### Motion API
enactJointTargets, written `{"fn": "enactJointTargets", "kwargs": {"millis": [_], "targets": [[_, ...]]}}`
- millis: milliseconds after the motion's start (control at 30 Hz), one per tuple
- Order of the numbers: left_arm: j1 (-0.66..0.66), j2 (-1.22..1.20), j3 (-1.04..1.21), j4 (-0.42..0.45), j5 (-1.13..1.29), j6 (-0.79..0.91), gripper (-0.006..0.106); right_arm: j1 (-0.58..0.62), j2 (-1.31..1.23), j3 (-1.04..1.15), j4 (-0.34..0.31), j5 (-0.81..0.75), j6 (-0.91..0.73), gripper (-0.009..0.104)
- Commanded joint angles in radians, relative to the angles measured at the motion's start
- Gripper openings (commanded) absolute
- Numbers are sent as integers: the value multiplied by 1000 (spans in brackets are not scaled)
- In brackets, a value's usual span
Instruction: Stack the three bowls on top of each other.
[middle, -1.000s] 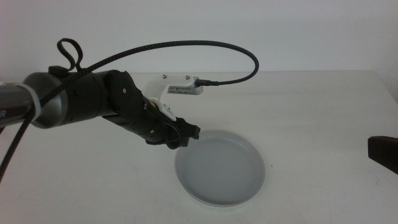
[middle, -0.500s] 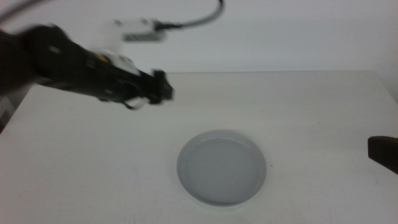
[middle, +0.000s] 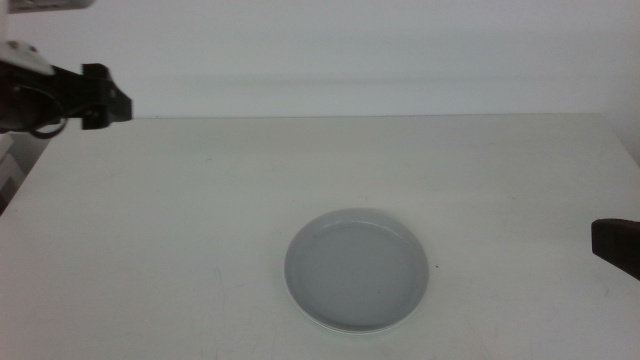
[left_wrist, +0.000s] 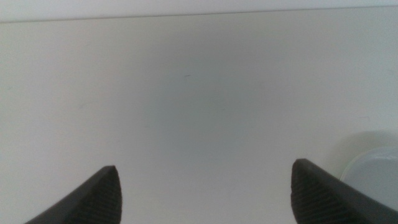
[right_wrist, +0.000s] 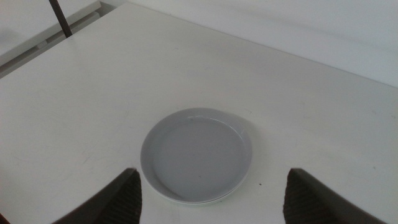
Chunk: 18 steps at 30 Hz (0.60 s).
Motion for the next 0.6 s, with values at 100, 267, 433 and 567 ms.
{"fn": "enactJointTargets", "kwargs": {"millis": [100,267,433,567], "targets": [[20,-73,-31,-5,-10,1,105,-2,6,-23,9,-68,-11,57],[20,-150,-23,2,-7,-1,104,-2,27,-23,0,-141,44,57],[19,-208,-13,3,28,-4,104,-2,142,-35,-124,-211,174,57],[19,-251,-13,3,22,-4,104,-5,253,-95,-251,-245,277,57]]}}
